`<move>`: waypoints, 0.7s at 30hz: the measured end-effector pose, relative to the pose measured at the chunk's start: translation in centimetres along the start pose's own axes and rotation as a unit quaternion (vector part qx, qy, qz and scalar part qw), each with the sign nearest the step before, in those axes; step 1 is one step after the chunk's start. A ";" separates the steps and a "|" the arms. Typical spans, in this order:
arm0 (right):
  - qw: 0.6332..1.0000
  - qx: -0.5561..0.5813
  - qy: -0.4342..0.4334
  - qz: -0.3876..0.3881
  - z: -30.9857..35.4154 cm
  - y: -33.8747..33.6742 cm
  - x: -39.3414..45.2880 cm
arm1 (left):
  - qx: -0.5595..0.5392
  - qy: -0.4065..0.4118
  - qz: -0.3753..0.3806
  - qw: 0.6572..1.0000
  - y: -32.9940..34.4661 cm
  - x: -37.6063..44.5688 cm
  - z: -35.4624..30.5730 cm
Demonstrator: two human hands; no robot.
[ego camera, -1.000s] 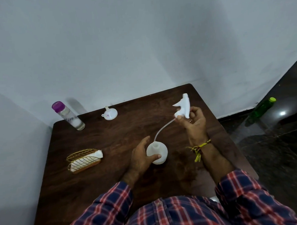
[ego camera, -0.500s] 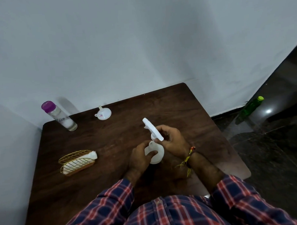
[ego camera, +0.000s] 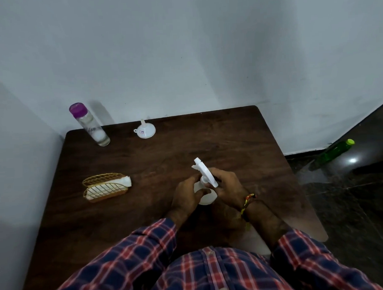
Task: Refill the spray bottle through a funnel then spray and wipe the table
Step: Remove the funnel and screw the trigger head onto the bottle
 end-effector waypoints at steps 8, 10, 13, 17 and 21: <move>0.999 -0.045 0.024 0.013 -0.6 -0.4 0.6 | -0.028 -0.016 0.017 0.999 0.3 0.3 0.1; 0.993 -0.077 0.052 -0.076 -0.9 0.4 -0.4 | -0.023 0.005 0.011 1.000 0.4 0.2 0.2; 0.987 -0.072 0.076 -0.121 -1.1 1.2 -1.0 | -0.017 0.009 -0.001 1.000 0.4 0.0 0.1; 0.995 -0.027 0.057 -0.081 -0.3 1.3 -1.2 | -0.009 0.008 -0.016 1.000 0.3 0.0 0.0; 0.991 -0.022 0.080 -0.106 -0.7 1.1 -1.2 | -0.020 0.016 -0.014 1.000 0.1 0.2 -0.7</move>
Point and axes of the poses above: each hand's wrist, its own x-axis towards the middle knuckle, its own y-axis out of the palm, z = x × y, the point moved 3 cm from there along x, towards the middle knuckle
